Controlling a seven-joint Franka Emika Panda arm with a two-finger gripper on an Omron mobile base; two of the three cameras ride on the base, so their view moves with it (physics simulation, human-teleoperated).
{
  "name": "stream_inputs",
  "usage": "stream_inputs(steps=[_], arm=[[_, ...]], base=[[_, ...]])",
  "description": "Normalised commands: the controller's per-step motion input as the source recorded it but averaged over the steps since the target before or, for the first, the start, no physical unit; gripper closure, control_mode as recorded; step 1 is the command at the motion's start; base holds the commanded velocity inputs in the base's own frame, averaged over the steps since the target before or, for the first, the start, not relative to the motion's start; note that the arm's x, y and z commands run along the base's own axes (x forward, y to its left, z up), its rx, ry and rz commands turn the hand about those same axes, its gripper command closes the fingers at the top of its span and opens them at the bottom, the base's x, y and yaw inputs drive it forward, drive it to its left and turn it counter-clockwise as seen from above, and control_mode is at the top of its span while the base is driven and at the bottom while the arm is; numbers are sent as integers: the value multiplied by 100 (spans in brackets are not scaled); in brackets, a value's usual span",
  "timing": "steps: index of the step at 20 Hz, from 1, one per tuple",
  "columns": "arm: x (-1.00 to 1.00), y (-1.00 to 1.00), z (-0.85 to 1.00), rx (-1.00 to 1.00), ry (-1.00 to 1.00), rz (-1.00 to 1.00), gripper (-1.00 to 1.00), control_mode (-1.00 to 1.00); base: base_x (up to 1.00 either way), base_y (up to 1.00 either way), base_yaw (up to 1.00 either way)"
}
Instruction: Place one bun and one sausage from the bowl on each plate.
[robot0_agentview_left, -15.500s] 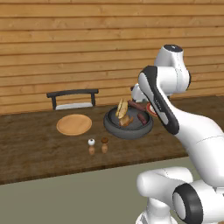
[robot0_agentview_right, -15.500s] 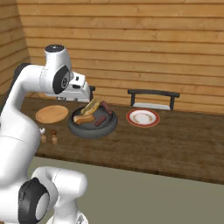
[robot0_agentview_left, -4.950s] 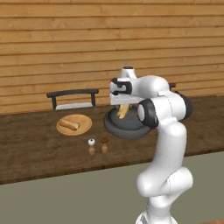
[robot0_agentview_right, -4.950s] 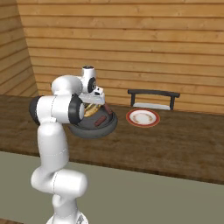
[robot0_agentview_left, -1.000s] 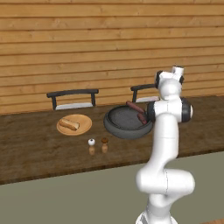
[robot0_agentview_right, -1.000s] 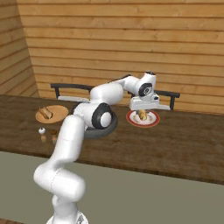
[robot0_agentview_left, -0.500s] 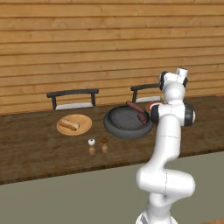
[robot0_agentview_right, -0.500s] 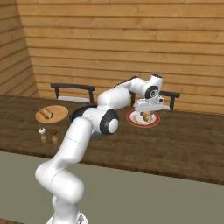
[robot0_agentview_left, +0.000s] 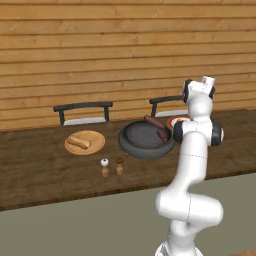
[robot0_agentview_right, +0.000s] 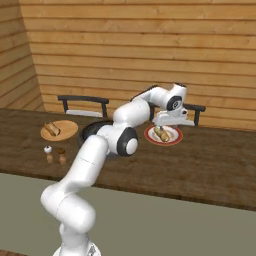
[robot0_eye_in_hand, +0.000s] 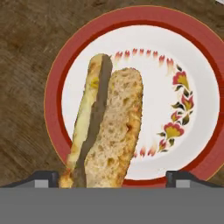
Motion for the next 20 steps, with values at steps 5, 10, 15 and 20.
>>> stream_inputs(steps=[5,10,15,20], arm=[[-83,7,35,0,-22,-1,-100,-100],[-100,35,21,0,-30,-3,-100,-100],[-98,90,16,-3,-22,-3,-100,-100],[-33,100,53,-14,-5,-9,-100,-100]], base=[[0,0,0],[0,0,0],[0,0,0],[0,0,0]])
